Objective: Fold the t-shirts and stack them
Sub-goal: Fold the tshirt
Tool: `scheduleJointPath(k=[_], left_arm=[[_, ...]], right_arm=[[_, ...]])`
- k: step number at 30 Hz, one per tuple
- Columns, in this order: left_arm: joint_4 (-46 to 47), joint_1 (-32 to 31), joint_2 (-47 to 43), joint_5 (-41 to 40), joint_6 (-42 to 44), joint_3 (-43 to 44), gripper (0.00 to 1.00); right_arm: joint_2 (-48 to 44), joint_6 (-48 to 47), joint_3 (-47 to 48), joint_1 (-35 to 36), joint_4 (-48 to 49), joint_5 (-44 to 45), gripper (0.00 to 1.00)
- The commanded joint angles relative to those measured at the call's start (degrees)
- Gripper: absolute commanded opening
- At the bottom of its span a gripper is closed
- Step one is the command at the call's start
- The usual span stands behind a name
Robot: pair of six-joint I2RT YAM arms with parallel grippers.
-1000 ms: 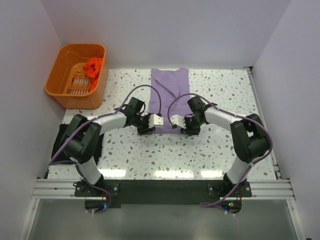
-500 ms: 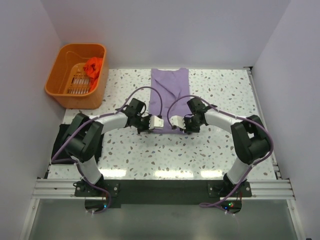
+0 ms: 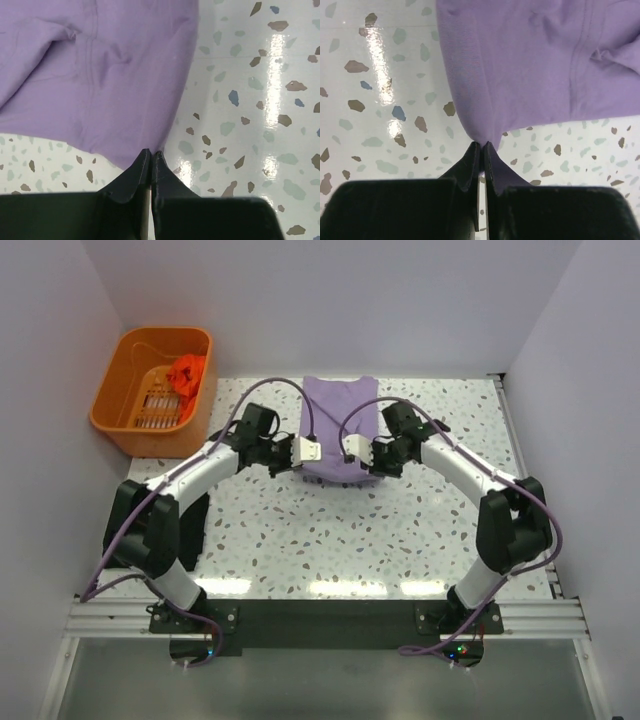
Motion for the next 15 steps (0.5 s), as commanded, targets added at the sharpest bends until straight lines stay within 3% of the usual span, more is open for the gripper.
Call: scheduleJointPath(k=[1, 8, 15], left_arm=[[-5.73, -0.07, -3.72, 2.97, 1.43, 1.60, 0.00], [-13.56, -3.14, -11.18, 5.26, 4.60, -5.77, 0.00], [-28.22, -8.25, -25.33, 13.68, -0.92, -11.07, 0.00]], right_arm=[[-4.28, 2.68, 2.11, 0.07, -4.31, -2.35, 0.00], [-13.06, 3.04, -5.08, 3.58, -12.22, -4.28, 0.00], [-31.34, 10.15, -11.78, 12.02, -25.14, -8.59, 0.00]])
